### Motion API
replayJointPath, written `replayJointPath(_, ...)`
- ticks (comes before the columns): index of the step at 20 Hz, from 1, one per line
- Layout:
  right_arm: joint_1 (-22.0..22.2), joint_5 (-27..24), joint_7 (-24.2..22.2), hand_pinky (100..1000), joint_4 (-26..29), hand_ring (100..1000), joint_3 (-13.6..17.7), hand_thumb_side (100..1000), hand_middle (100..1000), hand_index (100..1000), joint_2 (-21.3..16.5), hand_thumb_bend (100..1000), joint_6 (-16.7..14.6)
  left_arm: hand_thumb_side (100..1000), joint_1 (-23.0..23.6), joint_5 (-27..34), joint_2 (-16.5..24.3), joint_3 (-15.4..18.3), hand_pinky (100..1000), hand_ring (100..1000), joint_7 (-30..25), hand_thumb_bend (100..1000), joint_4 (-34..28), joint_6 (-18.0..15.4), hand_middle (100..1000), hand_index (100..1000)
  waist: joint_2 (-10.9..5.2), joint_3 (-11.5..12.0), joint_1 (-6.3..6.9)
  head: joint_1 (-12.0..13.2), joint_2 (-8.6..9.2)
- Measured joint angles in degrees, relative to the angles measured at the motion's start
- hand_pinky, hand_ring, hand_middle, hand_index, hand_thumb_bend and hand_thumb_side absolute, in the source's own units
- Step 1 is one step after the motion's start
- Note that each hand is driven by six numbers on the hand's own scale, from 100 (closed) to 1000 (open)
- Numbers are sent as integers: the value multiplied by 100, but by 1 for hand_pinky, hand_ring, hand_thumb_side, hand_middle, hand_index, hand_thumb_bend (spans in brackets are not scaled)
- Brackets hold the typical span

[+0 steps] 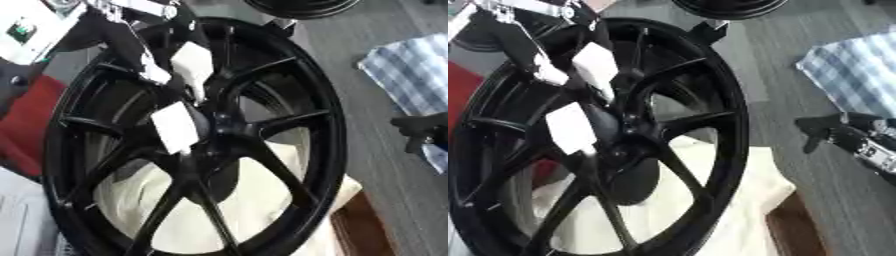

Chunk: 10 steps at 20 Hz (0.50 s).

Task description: Pull the pin out of the wheel hub.

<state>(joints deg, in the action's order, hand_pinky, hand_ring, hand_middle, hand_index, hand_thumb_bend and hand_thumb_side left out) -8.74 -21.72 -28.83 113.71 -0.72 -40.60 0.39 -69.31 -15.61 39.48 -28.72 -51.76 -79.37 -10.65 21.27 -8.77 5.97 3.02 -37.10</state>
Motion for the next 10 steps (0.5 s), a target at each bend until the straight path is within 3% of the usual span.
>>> replayJointPath(10, -2, 1, 5, 1000, 0, 972, 0, 764, 586, 788, 54, 100, 33, 331, 14, 123, -54, -3, 822, 736, -2, 244, 0, 26, 650, 732, 29, -20, 0, 38, 52)
